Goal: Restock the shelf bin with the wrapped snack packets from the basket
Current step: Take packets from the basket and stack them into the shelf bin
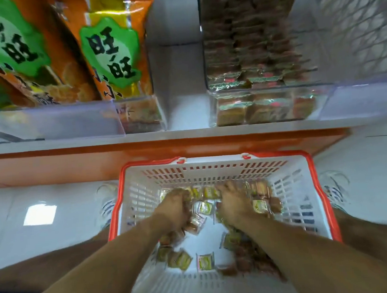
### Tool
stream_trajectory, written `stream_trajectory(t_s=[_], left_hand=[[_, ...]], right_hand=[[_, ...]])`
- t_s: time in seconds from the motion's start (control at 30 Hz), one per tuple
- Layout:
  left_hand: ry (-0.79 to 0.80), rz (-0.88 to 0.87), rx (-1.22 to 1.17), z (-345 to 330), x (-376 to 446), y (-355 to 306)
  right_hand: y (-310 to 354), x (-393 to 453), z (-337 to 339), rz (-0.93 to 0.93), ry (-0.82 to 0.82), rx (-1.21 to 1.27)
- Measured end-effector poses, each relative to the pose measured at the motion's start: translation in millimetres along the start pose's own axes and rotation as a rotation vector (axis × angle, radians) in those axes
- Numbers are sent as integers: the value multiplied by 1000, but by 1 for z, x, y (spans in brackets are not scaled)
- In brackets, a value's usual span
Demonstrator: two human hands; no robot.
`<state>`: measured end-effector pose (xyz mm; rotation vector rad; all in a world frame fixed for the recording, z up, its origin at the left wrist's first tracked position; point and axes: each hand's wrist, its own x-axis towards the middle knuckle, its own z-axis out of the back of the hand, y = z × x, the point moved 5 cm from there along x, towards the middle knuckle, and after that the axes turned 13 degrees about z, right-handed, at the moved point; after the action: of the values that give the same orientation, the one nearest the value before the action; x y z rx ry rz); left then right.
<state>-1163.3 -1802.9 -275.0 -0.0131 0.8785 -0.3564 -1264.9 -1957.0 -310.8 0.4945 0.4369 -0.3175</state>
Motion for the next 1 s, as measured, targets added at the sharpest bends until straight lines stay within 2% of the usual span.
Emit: stream_trajectory(t_s=[0.2, 0.37, 0.57, 0.73, 0.87, 1.0], left_hand=[[-86, -26, 22, -17, 44, -9], [-40, -24, 45, -29, 61, -7], [-100, -94, 101, -41, 52, -7], [-13, -53, -42, -62, 40, -4], [54, -40, -3, -59, 35, -3], [80, -31, 28, -36, 24, -9]], right_hand=[[-2, 19, -23, 29, 41, -142], [-5, 26, -34, 50, 130, -162], [5, 34, -38, 148, 70, -29], [15, 31, -39, 240, 102, 24], [18, 23, -25, 224, 81, -27], [18, 14, 19, 85, 87, 2]])
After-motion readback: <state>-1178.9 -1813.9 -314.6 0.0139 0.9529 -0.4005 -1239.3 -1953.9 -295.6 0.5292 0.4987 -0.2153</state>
